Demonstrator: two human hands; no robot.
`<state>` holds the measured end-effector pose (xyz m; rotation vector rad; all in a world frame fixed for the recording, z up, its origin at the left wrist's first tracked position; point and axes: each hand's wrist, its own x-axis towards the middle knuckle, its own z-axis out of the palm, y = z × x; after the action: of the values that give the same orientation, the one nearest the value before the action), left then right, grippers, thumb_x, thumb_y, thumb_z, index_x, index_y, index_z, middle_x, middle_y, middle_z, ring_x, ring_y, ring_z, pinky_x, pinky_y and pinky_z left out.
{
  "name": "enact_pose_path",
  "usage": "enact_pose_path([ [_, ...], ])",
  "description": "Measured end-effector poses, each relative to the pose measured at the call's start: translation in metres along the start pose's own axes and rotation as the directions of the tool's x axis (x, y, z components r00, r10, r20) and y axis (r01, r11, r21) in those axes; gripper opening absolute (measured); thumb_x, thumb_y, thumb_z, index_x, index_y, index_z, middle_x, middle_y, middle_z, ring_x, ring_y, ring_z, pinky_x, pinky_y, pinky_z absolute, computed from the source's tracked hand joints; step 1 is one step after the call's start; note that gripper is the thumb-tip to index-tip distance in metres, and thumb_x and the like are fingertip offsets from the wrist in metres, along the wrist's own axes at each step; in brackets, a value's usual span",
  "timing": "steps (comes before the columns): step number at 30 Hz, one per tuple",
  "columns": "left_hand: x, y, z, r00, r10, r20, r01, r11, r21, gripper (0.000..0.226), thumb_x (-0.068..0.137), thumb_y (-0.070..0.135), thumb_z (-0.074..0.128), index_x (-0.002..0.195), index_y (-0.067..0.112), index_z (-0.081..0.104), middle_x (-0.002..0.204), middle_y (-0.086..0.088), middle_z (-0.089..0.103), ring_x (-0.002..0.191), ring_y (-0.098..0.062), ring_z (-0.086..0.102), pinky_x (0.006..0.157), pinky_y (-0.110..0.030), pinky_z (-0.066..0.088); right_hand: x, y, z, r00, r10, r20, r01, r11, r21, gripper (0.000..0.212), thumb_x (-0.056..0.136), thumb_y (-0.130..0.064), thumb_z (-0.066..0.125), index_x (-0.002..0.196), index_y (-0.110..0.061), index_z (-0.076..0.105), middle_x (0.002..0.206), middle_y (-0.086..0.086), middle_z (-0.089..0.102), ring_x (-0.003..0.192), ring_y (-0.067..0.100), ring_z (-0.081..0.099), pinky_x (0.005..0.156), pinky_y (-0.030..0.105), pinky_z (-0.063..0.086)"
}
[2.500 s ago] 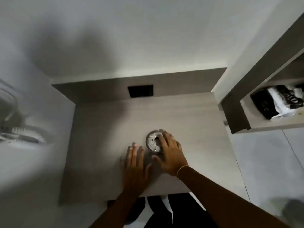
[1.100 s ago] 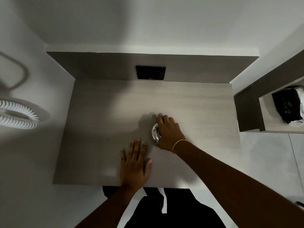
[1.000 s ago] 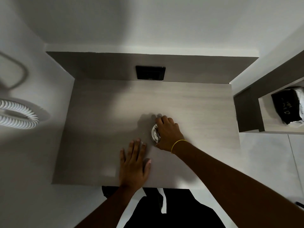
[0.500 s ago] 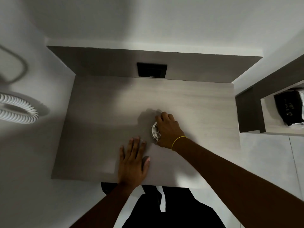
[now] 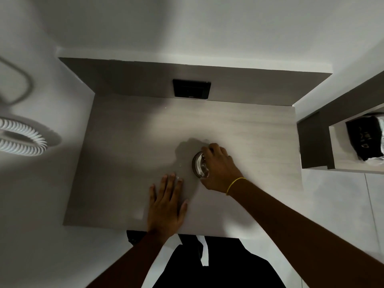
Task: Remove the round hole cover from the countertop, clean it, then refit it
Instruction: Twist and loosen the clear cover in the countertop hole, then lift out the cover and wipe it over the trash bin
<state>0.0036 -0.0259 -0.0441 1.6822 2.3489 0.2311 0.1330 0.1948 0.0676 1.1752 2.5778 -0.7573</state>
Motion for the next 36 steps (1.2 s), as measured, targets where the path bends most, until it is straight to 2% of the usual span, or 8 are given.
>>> enact_pose_path([
  [4,0.000,0.000,-0.001,1.000,0.002,-0.007,-0.002,1.000,0.001,0.073,0.109,0.062,0.031,0.172,0.026,0.024,0.183,-0.005,0.017,0.169,-0.028,0.010,0.132,-0.064,0.012,-0.020,0.029,-0.003,0.992,0.014,-0.126,-0.013,1.000,0.009,0.101,0.069,-0.052,0.081,0.153,-0.018,0.037,0.146,0.009,0.045,0.133,0.034,0.049,0.101,0.051,0.057],
  [12,0.000,0.004,-0.010,1.000,0.011,-0.022,-0.011,1.000,0.011,0.072,0.106,0.053,0.046,0.169,0.019,0.035,0.181,-0.011,0.023,0.169,-0.031,0.014,0.129,-0.068,0.020,-0.055,0.085,0.027,0.970,0.138,-0.199,-0.154,0.986,-0.066,0.088,0.080,-0.054,0.063,0.158,-0.025,0.034,0.158,0.012,0.039,0.144,0.036,0.041,0.103,0.051,0.053],
  [19,0.002,0.009,-0.014,0.999,0.018,-0.038,-0.017,1.000,0.022,0.071,0.104,0.052,0.045,0.165,0.015,0.042,0.178,-0.014,0.029,0.167,-0.035,0.021,0.128,-0.069,0.022,-0.062,0.101,0.058,0.963,0.130,-0.237,-0.154,0.984,-0.089,0.069,0.103,-0.058,0.038,0.164,-0.029,0.024,0.166,0.016,0.031,0.151,0.042,0.032,0.115,0.054,0.038],
  [25,0.002,0.009,-0.015,0.999,0.015,-0.034,-0.015,1.000,0.013,0.071,0.105,0.052,0.045,0.165,0.015,0.041,0.178,-0.014,0.030,0.167,-0.034,0.019,0.128,-0.068,0.022,-0.063,0.103,0.063,0.968,0.146,-0.201,-0.164,0.984,-0.073,0.073,0.103,-0.066,0.034,0.167,-0.033,0.017,0.177,0.011,0.014,0.162,0.042,0.017,0.123,0.060,0.031],
  [29,0.002,0.007,-0.014,0.999,0.032,-0.035,-0.031,0.999,0.027,0.071,0.105,0.051,0.045,0.165,0.014,0.043,0.178,-0.015,0.030,0.167,-0.034,0.021,0.128,-0.069,0.022,-0.062,0.089,0.049,0.955,0.166,-0.247,-0.190,0.979,-0.075,0.081,0.100,-0.073,0.032,0.168,-0.035,0.010,0.180,0.004,0.005,0.165,0.038,0.010,0.126,0.069,0.017],
  [31,0.001,0.006,-0.013,0.999,0.031,-0.031,-0.030,0.999,0.030,0.071,0.105,0.052,0.044,0.165,0.015,0.042,0.178,-0.014,0.030,0.167,-0.035,0.020,0.128,-0.069,0.022,-0.055,0.075,0.037,0.950,0.163,-0.267,-0.183,0.982,-0.051,0.080,0.100,-0.068,0.035,0.168,-0.033,0.010,0.179,0.004,0.013,0.164,0.034,0.016,0.124,0.069,0.018],
  [34,0.001,0.006,-0.010,1.000,0.018,-0.021,-0.017,0.999,0.030,0.073,0.106,0.053,0.044,0.168,0.017,0.036,0.180,-0.012,0.025,0.168,-0.032,0.015,0.128,-0.069,0.021,-0.037,0.057,0.020,0.957,0.107,-0.268,-0.109,0.994,0.008,0.067,0.100,-0.052,0.049,0.160,-0.026,0.033,0.166,0.005,0.040,0.150,0.031,0.043,0.112,0.060,0.043],
  [36,0.001,0.005,-0.007,1.000,0.009,-0.025,-0.009,1.000,0.024,0.073,0.106,0.054,0.043,0.169,0.018,0.034,0.181,-0.010,0.022,0.168,-0.031,0.014,0.129,-0.068,0.019,-0.019,0.051,0.011,0.970,0.117,-0.214,-0.116,0.993,0.016,0.054,0.100,-0.043,0.053,0.150,-0.023,0.047,0.154,0.004,0.052,0.136,0.032,0.055,0.101,0.052,0.047],
])
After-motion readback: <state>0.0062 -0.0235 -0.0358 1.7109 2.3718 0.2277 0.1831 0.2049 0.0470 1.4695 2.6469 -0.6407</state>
